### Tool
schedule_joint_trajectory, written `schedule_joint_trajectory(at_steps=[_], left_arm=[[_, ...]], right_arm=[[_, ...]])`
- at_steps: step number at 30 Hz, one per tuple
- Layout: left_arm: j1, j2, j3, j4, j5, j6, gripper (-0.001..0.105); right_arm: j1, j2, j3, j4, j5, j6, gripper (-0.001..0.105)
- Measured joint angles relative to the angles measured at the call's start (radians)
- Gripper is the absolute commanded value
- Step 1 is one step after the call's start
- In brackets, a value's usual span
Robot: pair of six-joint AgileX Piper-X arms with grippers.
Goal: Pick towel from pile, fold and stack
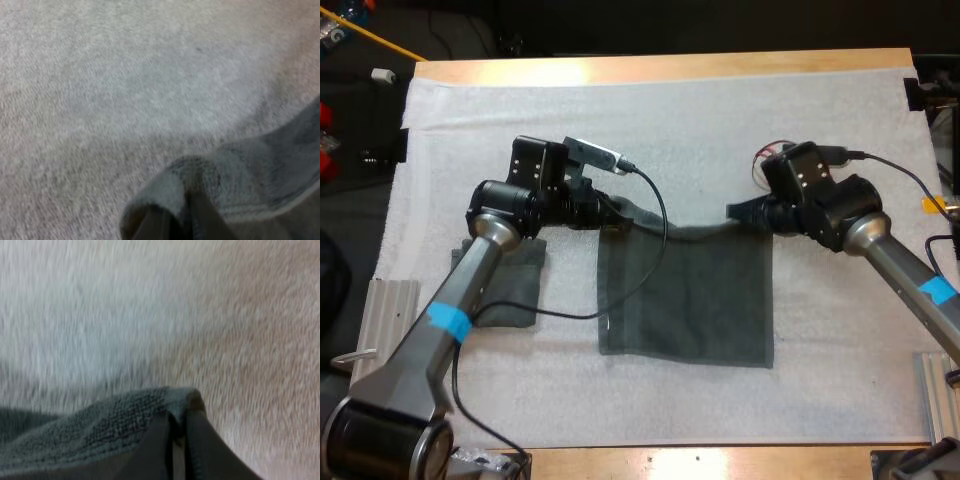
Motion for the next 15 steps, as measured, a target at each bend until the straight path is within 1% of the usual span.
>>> schedule_joint_trajectory(at_steps=[5, 7, 8, 9, 10, 11, 13, 14, 15], left_arm=[[0.005, 0.055, 0.0, -0.054, 0.003, 0.0, 0.0], [0.005, 0.066, 0.0, -0.07, 0.005, 0.0, 0.002], [0.005, 0.066, 0.0, -0.073, 0.006, 0.0, 0.004], [0.005, 0.066, 0.0, -0.077, 0.006, 0.0, 0.009], [0.005, 0.066, 0.0, -0.081, 0.006, 0.0, 0.016], [0.005, 0.066, 0.0, -0.09, 0.006, -0.004, 0.021], [0.005, 0.066, 0.0, -0.106, 0.006, -0.025, 0.039], [0.005, 0.066, 0.0, -0.114, 0.006, -0.043, 0.045], [0.005, 0.066, 0.0, -0.124, 0.009, -0.058, 0.054]], right_arm=[[-0.027, 0.013, 0.0, -0.079, -0.003, 0.015, 0.0], [-0.028, 0.013, 0.0, -0.106, -0.007, 0.015, 0.0], [-0.028, 0.013, 0.0, -0.117, -0.008, 0.015, 0.0], [-0.028, 0.013, 0.0, -0.129, -0.008, 0.015, 0.001], [-0.028, 0.013, 0.0, -0.142, -0.008, 0.015, 0.004], [-0.028, 0.013, 0.0, -0.157, -0.01, 0.016, 0.008], [-0.028, 0.013, 0.0, -0.186, -0.013, 0.02, 0.028], [-0.028, 0.013, 0.0, -0.201, -0.013, 0.029, 0.036], [-0.028, 0.013, 0.0, -0.218, -0.013, 0.041, 0.05]])
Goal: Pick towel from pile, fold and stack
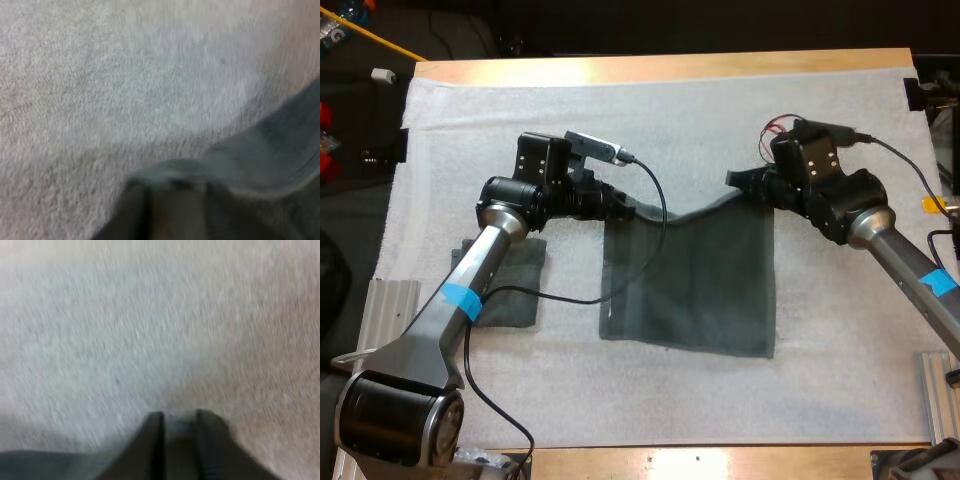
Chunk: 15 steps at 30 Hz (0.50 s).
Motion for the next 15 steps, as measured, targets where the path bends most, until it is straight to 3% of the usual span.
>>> schedule_joint_trajectory(at_steps=[1, 3, 8, 15], left_arm=[[0.0, 0.0, 0.0, -0.013, 0.006, -0.013, 0.06], [0.0, 0.0, -0.008, -0.026, 0.035, -0.026, 0.064], [0.0, -0.013, -0.052, 0.016, 0.079, -0.03, 0.062], [0.0, -0.131, -0.058, 0.173, 0.08, 0.039, 0.061]], right_arm=[[0.0, 0.0, 0.0, -0.018, 0.0, 0.012, 0.059], [0.0, 0.0, 0.0, -0.047, 0.0, 0.019, 0.068], [0.0, -0.012, -0.004, -0.046, 0.0, 0.008, 0.069], [0.0, -0.136, -0.004, 0.057, 0.0, -0.059, 0.069]])
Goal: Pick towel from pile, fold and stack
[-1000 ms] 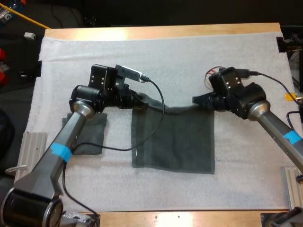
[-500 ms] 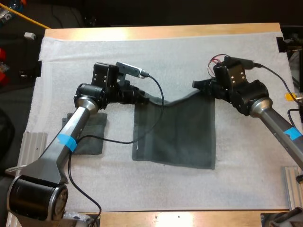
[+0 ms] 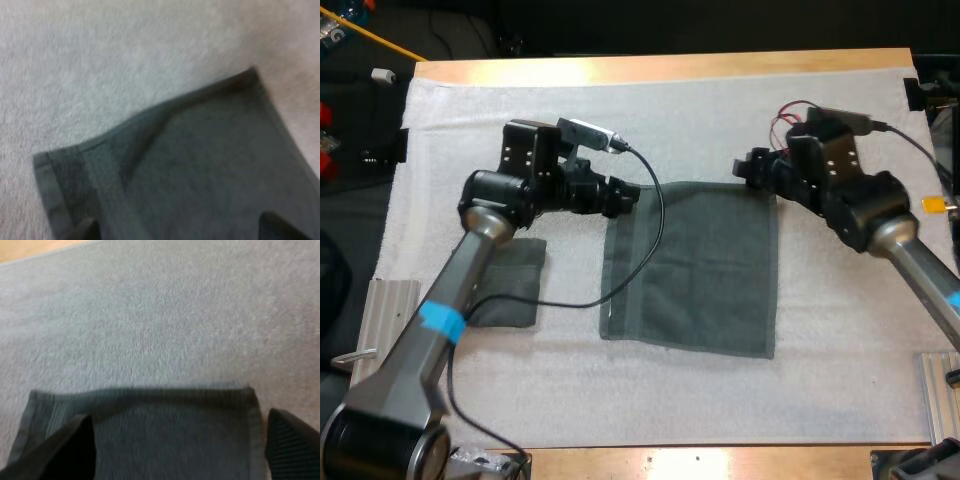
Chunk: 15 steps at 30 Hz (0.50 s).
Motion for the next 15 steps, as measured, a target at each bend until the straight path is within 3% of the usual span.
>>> schedule_joint_trajectory(at_steps=[15], left_arm=[[0.0, -0.374, 0.0, 0.386, 0.0, 0.05, 0.061]], right_arm=[[0.0, -0.336, -0.002, 0.419, -0.066, -0.005, 0.069]])
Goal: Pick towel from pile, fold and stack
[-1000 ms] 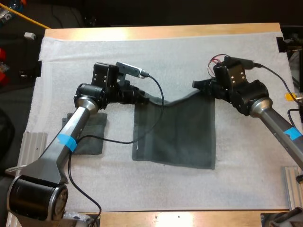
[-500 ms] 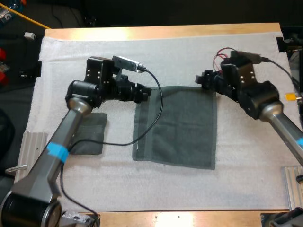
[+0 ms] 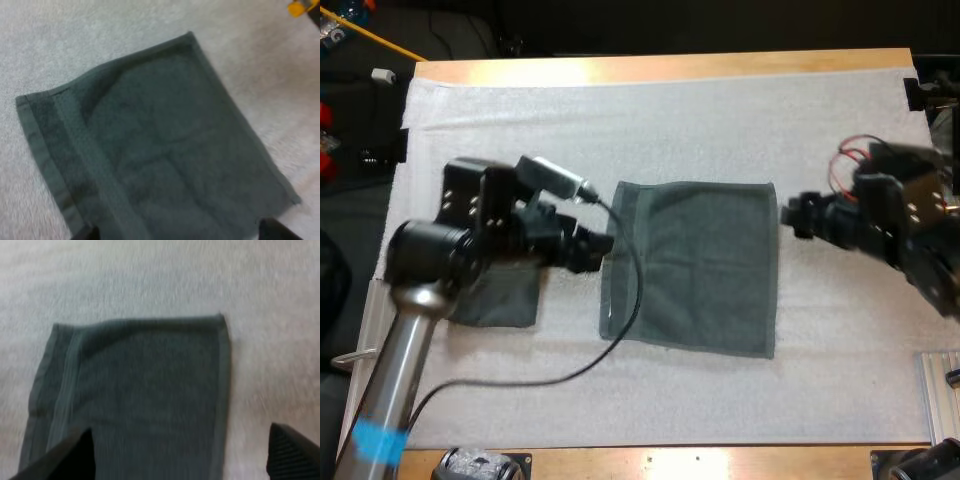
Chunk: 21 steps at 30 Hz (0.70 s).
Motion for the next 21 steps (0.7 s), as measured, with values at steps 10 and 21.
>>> schedule_joint_trajectory(at_steps=[10, 21], left_arm=[[0.0, -0.236, 0.059, 0.104, -0.047, -0.03, 0.061], [0.0, -0.421, 0.271, 0.156, -0.049, -0.075, 0.061]], right_arm=[[0.0, -0.201, 0.034, 0.229, -0.003, 0.029, 0.069], [0.0, -0.386, 0.239, 0.253, -0.127, 0.126, 0.069]])
